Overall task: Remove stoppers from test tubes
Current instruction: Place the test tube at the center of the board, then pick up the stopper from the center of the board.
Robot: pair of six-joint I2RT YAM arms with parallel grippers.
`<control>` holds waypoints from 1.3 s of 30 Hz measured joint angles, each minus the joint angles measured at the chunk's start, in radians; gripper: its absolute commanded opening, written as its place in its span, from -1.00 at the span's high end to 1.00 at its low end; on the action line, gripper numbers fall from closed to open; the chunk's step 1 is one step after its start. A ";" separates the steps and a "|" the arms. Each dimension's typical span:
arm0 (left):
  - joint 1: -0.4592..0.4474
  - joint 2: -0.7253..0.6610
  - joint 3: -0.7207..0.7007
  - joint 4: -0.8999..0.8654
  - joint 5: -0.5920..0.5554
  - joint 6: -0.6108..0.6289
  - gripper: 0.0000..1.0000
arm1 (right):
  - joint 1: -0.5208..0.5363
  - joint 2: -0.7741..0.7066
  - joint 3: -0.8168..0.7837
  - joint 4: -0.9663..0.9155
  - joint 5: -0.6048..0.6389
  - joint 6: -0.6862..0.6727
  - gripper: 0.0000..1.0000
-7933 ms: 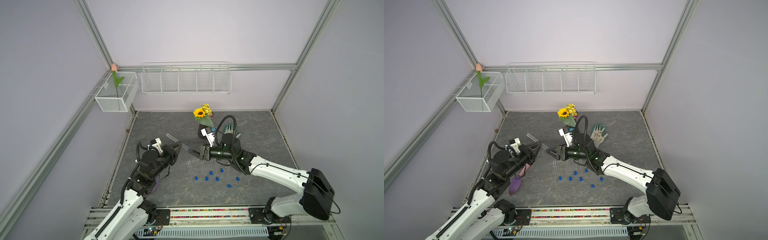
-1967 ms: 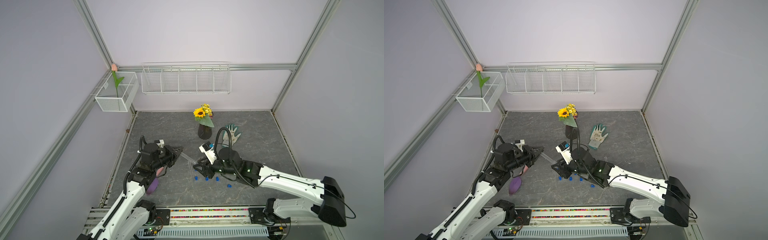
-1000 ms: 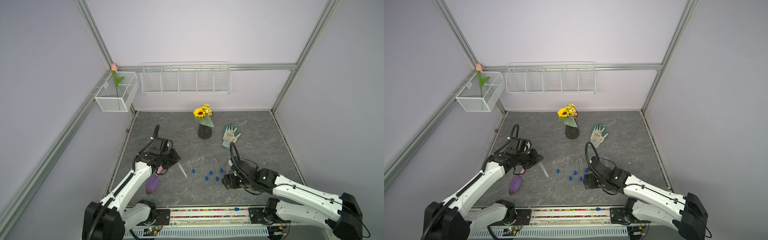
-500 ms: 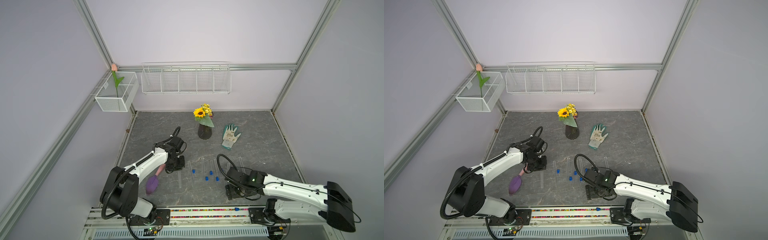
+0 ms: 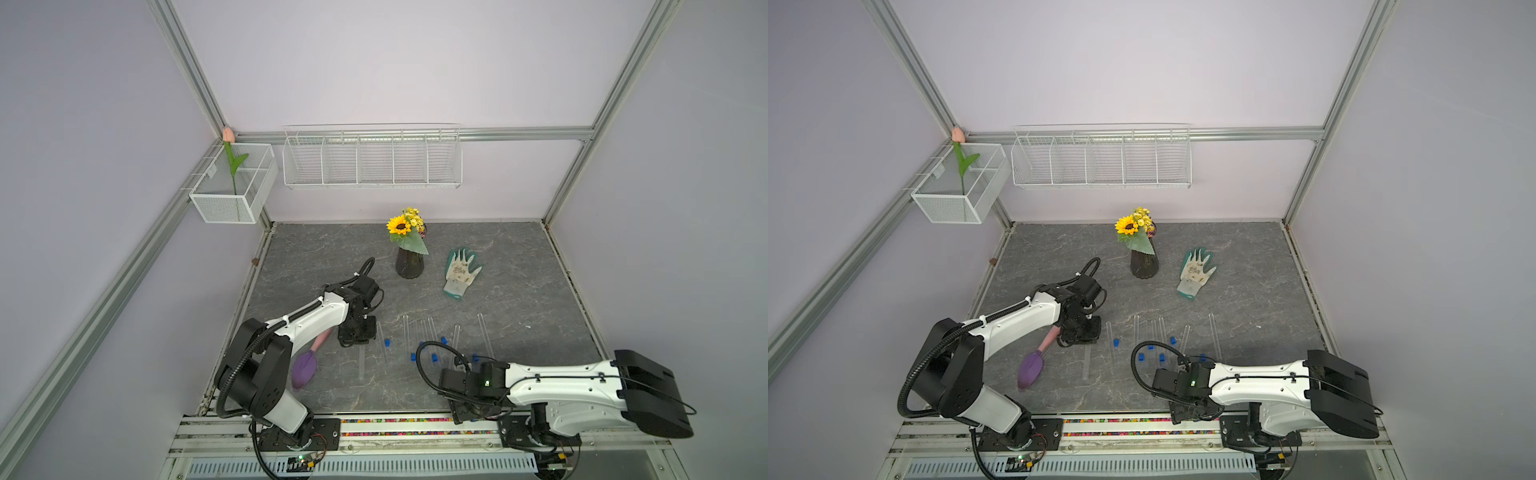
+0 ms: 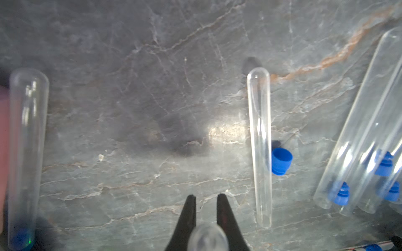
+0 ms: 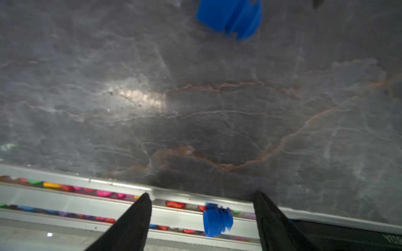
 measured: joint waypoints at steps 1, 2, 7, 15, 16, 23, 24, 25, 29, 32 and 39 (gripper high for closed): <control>-0.003 0.004 0.000 0.000 -0.001 0.001 0.74 | 0.002 0.000 0.000 -0.001 0.003 0.006 -0.49; -0.005 0.008 0.000 0.001 -0.003 0.003 0.71 | 0.003 0.000 0.000 -0.002 0.007 0.014 -0.46; -0.012 0.024 0.000 0.003 -0.004 0.010 0.54 | 0.014 -0.010 -0.007 -0.009 0.016 0.048 -0.31; -0.018 0.056 0.000 0.010 -0.011 0.016 0.27 | 0.068 -0.051 -0.025 -0.049 -0.002 0.115 -0.28; -0.018 0.059 0.000 0.011 -0.012 0.016 0.27 | 0.073 -0.051 -0.025 -0.054 -0.003 0.121 -0.28; -0.018 0.065 0.006 0.014 -0.014 0.016 0.25 | 0.087 -0.049 -0.025 -0.051 -0.005 0.146 -0.14; -0.018 0.065 0.006 0.014 -0.014 0.016 0.25 | 0.087 -0.047 -0.025 -0.048 -0.005 0.148 -0.09; -0.018 0.065 0.007 0.014 -0.013 0.016 0.25 | 0.087 -0.044 -0.025 -0.044 -0.005 0.149 -0.03; -0.018 0.065 0.007 0.014 -0.013 0.016 0.25 | 0.087 -0.033 -0.033 -0.011 -0.006 0.156 0.10; -0.018 0.065 0.010 0.014 -0.013 0.019 0.24 | 0.087 -0.027 -0.040 -0.003 -0.005 0.157 0.19; -0.018 0.065 0.010 0.014 -0.013 0.022 0.23 | 0.087 -0.026 -0.038 -0.014 -0.001 0.157 0.41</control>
